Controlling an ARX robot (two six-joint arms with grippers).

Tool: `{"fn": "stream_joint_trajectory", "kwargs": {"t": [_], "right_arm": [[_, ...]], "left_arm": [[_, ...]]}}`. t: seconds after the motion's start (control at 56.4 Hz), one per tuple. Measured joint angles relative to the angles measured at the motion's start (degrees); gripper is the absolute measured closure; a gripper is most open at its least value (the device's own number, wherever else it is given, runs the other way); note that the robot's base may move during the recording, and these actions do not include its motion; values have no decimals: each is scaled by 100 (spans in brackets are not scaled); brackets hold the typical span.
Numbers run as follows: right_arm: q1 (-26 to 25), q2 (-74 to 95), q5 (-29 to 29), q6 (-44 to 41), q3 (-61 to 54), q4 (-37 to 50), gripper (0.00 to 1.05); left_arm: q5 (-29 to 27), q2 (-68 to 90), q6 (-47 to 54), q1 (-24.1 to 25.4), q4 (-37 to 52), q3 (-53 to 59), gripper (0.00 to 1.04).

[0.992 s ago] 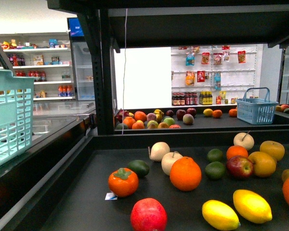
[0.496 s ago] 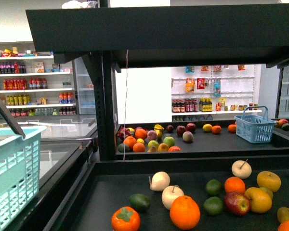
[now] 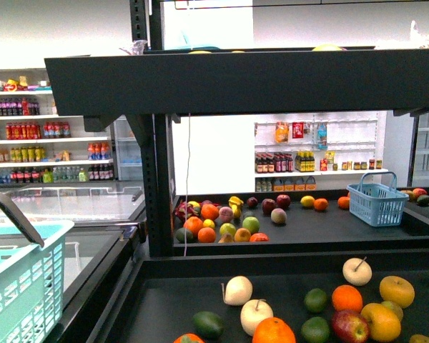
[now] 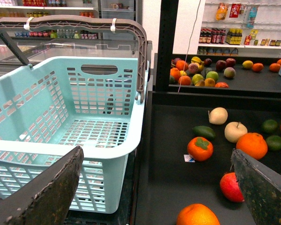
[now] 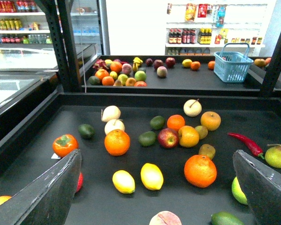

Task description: Pick lemon from shelf

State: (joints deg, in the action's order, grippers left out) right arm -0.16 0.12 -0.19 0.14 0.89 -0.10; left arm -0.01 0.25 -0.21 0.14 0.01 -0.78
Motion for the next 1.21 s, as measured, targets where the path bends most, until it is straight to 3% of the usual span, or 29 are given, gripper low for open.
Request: {"fn": "stream_joint_trajectory", "kwargs": {"t": [0.089, 0.23, 0.496, 0.585, 0.709, 0.886, 1.205], "right_arm": [[0, 0, 2, 0, 0, 0, 7], [0, -2, 0, 0, 0, 0, 7], [0, -2, 2, 0, 0, 0, 7], [0, -2, 0, 0, 0, 0, 7], [0, -2, 0, 0, 0, 0, 7], [0, -2, 2, 0, 0, 0, 7], [0, -2, 2, 0, 0, 0, 7]], "left_arm": [[7, 0, -7, 0, -2, 0, 8], [1746, 608, -2114, 649, -671, -168, 8], [2914, 3582, -4304, 2009, 1987, -1093, 8], [2935, 4892, -4937, 2376, 2802, -1668, 8], [2855, 6223, -5565, 2511, 3515, -2256, 8], [2605, 7661, -6194, 2358, 4214, -3060, 8], [2201, 9068, -6920, 1967, 4682, -4339, 8]]}}
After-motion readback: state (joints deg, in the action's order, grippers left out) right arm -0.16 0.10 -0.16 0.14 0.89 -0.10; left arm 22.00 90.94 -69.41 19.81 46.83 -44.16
